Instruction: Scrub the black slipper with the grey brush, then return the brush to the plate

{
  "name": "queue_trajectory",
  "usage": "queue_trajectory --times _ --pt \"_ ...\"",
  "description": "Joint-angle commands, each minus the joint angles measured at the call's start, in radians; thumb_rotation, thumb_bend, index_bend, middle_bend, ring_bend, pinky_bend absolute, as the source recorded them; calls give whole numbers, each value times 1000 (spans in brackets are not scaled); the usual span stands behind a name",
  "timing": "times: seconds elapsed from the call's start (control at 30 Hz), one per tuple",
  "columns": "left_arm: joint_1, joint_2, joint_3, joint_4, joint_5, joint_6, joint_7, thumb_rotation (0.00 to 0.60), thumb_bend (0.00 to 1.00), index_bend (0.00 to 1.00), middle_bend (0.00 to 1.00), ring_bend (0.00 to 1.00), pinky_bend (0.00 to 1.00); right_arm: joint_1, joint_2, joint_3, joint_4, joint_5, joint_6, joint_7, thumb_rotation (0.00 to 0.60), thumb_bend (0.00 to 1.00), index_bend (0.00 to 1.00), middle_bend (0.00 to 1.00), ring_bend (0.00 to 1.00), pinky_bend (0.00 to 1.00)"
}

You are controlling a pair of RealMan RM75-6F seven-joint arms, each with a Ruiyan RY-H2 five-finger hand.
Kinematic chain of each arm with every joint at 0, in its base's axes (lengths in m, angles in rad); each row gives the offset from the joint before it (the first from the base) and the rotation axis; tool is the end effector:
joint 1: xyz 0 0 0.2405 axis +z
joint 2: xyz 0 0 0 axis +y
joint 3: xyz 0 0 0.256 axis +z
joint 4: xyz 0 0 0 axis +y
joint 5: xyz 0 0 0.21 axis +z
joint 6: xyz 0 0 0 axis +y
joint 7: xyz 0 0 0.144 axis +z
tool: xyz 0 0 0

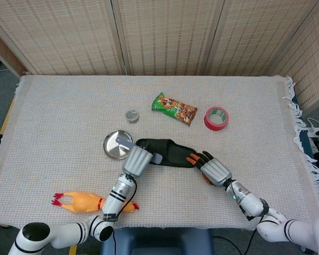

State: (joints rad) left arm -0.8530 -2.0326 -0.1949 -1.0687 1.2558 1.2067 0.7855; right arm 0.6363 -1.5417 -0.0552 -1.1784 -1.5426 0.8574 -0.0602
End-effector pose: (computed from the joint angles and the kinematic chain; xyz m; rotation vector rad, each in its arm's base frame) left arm -0.0684 0.3308 -0.1072 -1.8224 -0.3269 -0.9043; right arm -0.2529 -0.3028 -0.0340 2.1924 -0.7988 0.6337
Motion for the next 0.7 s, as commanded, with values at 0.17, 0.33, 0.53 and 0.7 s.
queue_trajectory --times 0.17,0.33,0.53,0.7 --pt "12 31 -28 -4 -6 -13 -47 600 394 387 453 705 1000 0 1 -8 2 -3 -1 -11 600 730 85 0 0 0" --pt "17 44 -24 -6 13 -14 -80 600 393 374 438 703 1000 0 6 -9 -7 2 -6 -17 600 731 103 0 0 0" --pt "12 18 2 -9 36 -28 -64 600 393 350 401 697 1000 3 13 -3 -18 10 -10 -8 600 731 68 0 0 0" --pt "3 -7 -6 8 48 -28 -66 600 392 344 394 697 1000 0 23 -7 -30 4 -1 -8 600 731 68 0 0 0"
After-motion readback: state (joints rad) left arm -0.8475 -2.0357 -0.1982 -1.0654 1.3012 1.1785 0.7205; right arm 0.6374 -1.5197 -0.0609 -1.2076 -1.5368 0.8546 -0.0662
